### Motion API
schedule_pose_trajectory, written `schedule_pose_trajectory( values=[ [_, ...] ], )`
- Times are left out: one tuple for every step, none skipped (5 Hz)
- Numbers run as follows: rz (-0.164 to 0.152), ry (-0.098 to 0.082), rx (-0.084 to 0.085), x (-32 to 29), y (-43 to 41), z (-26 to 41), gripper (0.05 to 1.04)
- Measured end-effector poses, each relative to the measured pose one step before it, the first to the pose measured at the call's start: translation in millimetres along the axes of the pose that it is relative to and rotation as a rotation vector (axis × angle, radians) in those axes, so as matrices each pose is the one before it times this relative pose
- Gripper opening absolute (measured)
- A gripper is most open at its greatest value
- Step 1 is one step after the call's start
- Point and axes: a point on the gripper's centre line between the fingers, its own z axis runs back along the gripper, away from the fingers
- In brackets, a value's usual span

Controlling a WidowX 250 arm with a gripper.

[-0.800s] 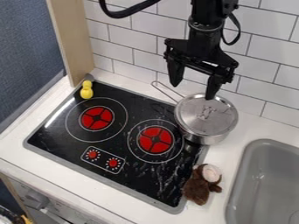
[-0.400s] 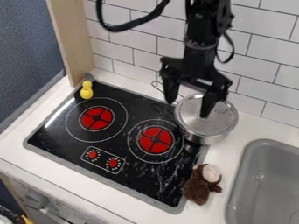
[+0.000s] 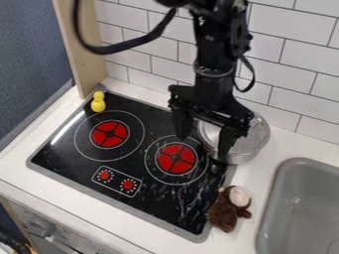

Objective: Moves the brown toy and places it over the left burner

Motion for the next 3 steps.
schedule_pose_trajectory(
  values=[
    [-0.0724, 0.021, 0.0066, -15.9, -23.61, -10.32, 1.001],
    [-0.0236, 0.0209, 0.0045, -10.09, -10.28, -13.05, 1.001],
    [-0.0636, 0.0383, 0.0395, -3.42, -19.53, -14.25, 1.0]
  ],
)
